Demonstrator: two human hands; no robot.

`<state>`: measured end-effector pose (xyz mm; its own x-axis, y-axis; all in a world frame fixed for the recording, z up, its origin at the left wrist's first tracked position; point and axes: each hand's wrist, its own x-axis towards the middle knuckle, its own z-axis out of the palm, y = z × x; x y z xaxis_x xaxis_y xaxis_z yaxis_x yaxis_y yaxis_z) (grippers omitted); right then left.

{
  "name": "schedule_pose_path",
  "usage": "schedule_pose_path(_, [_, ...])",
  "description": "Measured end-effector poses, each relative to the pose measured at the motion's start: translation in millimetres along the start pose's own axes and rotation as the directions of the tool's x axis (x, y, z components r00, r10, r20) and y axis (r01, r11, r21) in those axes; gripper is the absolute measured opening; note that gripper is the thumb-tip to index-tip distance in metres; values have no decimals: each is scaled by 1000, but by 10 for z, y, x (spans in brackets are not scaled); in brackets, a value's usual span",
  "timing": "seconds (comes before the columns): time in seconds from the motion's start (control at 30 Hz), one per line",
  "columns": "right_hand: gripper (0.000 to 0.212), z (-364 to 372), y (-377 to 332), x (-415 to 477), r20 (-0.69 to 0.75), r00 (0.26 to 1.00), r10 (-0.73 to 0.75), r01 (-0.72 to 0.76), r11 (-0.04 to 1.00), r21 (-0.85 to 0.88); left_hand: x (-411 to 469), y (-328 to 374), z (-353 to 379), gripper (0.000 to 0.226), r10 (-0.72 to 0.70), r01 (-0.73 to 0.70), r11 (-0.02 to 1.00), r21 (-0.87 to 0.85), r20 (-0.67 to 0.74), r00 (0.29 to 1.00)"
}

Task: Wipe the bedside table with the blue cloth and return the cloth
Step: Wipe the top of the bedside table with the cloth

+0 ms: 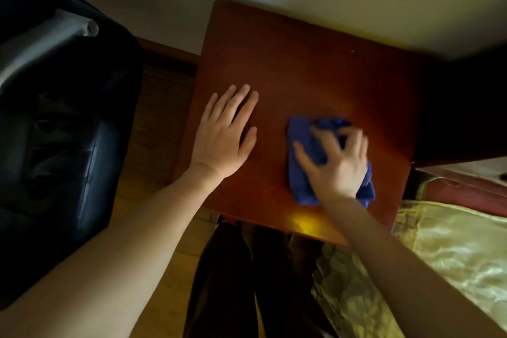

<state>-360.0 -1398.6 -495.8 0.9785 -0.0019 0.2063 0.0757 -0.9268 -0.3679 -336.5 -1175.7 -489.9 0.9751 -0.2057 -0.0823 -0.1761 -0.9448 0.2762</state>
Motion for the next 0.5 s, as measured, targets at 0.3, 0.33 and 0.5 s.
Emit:
schedule_pose_path(0.3, [39,43,-252,62,-35,990,138,-138,990,-5,4,43,-16,55,8,-9,1000,-7,-23,1000])
schedule_pose_path(0.33, [39,-24,-295,-289,28,998,58,-59,998,20,-2,41,-18,55,10,-11,1000,-17,-34,999])
schedule_pose_path(0.5, [39,-309,242,-881,119,970,-210,207,978,36,-1,36,4,56,1,-1,1000,-15,-27,1000])
